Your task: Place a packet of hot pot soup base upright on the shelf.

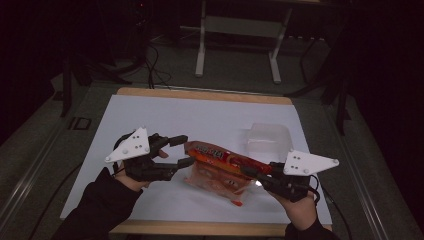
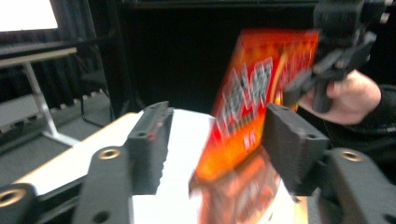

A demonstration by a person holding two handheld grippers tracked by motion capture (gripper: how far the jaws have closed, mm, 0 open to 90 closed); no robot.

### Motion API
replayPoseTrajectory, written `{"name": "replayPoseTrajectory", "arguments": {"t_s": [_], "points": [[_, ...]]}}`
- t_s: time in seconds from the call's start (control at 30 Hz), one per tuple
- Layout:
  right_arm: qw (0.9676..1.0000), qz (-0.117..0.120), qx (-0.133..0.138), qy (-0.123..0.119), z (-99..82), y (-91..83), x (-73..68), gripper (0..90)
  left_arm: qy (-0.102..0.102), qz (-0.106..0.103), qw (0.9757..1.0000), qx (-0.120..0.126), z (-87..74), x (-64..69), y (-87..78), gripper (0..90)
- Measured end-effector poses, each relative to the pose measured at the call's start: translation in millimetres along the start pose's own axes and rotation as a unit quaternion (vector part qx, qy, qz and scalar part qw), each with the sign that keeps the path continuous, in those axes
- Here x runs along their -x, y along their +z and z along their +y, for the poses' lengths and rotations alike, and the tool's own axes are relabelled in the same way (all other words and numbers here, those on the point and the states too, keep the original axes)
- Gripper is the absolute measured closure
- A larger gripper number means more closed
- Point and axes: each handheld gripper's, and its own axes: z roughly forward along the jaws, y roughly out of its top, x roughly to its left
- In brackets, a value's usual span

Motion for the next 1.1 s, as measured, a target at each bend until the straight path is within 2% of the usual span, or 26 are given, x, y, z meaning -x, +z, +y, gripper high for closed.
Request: {"name": "replayPoseTrajectory", "arguments": {"t_s": [0.07, 0.13, 0.17, 0.2, 0.23, 0.27, 0.43, 0.53, 0.9, 1.1], "points": [[1.0, -0.002, 0.003, -0.002, 4.4, -1.7, 1.5, 90.0, -0.004, 0.001, 1.0, 0.003, -3.7, -0.1, -0.8, 34.3], [0.9999, -0.009, 0.004, -0.006, 9.0, -3.6, 2.6, 90.0, -0.023, 0.001, 0.9996, 0.015, -13.2, -1.7, -4.6, 24.6], [0.9999, -0.008, 0.006, -0.007, 11.2, -4.4, 3.6, 90.0, -0.023, 0.001, 0.9996, 0.015, -13.2, -1.7, -4.6, 23.2], [0.9999, -0.011, 0.007, -0.007, 13.3, -5.4, 4.5, 90.0, -0.039, 0.004, 0.9991, 0.018, -19.6, -3.4, -6.5, 20.2], [0.9999, -0.011, 0.007, -0.007, 13.3, -5.4, 4.5, 90.0, -0.039, 0.004, 0.9991, 0.018, -19.6, -3.4, -6.5, 17.0], [0.9998, -0.016, 0.013, -0.009, 17.4, -7.3, 6.6, 90.0, -0.048, 0.009, 0.9986, 0.021, -28.0, -4.3, -8.0, 15.0], [0.9994, -0.026, 0.021, -0.005, 25.6, -11.9, 10.0, 90.0, -0.054, 0.024, 0.9982, 0.012, -46.4, -4.8, -10.2, 9.8], [0.999, -0.035, 0.027, -0.004, 33.2, -16.6, 15.7, 90.0, -0.069, 0.031, 0.9971, 0.003, -60.2, -5.7, -13.4, 2.4], [0.9962, -0.074, 0.045, 0.001, 55.9, -34.1, 29.1, 90.0, -0.085, 0.065, 0.9941, -0.02, -93.6, -8.7, -28.0, 2.1], [0.9918, -0.112, 0.06, -0.002, 72.3, -53.2, 40.9, 90.0, -0.081, 0.081, 0.9934, -0.015, -110.8, -7.4, -34.7, 2.1]]}}
